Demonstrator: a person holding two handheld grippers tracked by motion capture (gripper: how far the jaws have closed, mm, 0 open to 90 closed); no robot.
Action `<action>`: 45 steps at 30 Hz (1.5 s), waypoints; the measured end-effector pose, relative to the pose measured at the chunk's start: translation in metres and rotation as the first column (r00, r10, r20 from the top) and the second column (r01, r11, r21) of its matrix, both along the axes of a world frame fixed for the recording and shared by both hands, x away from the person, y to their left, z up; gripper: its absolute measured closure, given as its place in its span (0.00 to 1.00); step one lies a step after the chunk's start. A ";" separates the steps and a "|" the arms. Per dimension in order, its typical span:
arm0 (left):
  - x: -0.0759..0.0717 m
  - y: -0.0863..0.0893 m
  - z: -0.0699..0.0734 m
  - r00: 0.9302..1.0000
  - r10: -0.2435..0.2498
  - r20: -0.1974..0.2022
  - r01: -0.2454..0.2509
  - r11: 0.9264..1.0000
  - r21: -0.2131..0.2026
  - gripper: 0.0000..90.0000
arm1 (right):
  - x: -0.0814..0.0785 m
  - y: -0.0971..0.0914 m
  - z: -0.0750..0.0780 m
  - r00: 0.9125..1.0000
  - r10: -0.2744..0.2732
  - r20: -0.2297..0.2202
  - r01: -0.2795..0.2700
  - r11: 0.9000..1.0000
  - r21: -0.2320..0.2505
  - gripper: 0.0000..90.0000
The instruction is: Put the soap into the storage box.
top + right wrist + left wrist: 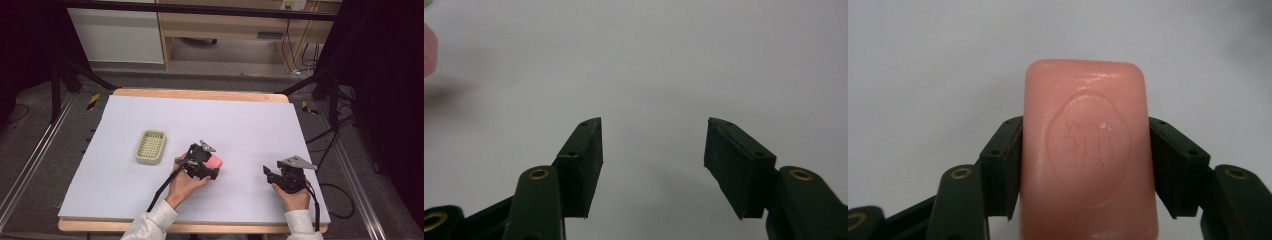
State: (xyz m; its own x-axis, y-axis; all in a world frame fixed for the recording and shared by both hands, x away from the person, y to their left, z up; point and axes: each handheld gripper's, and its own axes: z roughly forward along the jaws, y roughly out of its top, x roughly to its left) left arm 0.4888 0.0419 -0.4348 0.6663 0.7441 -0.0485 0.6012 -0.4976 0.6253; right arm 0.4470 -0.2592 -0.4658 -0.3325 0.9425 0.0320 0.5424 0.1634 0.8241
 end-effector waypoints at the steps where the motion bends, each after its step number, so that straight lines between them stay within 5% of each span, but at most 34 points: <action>1: 0.000 0.000 0.000 1.000 0.000 0.000 0.000 1.000 0.000 0.41 | 0.000 0.000 0.000 1.000 0.000 0.002 0.000 1.000 -0.002 0.45; 27: -0.006 0.060 0.020 0.997 0.065 0.038 -0.063 0.997 -0.035 0.41 | 0.000 0.002 -0.001 1.000 -0.002 -0.005 0.002 1.000 0.003 0.43; 45: -0.004 0.109 0.032 0.987 0.146 0.064 -0.142 0.988 -0.067 0.41 | -0.001 0.007 -0.004 1.000 0.011 -0.005 -0.011 1.000 -0.016 0.41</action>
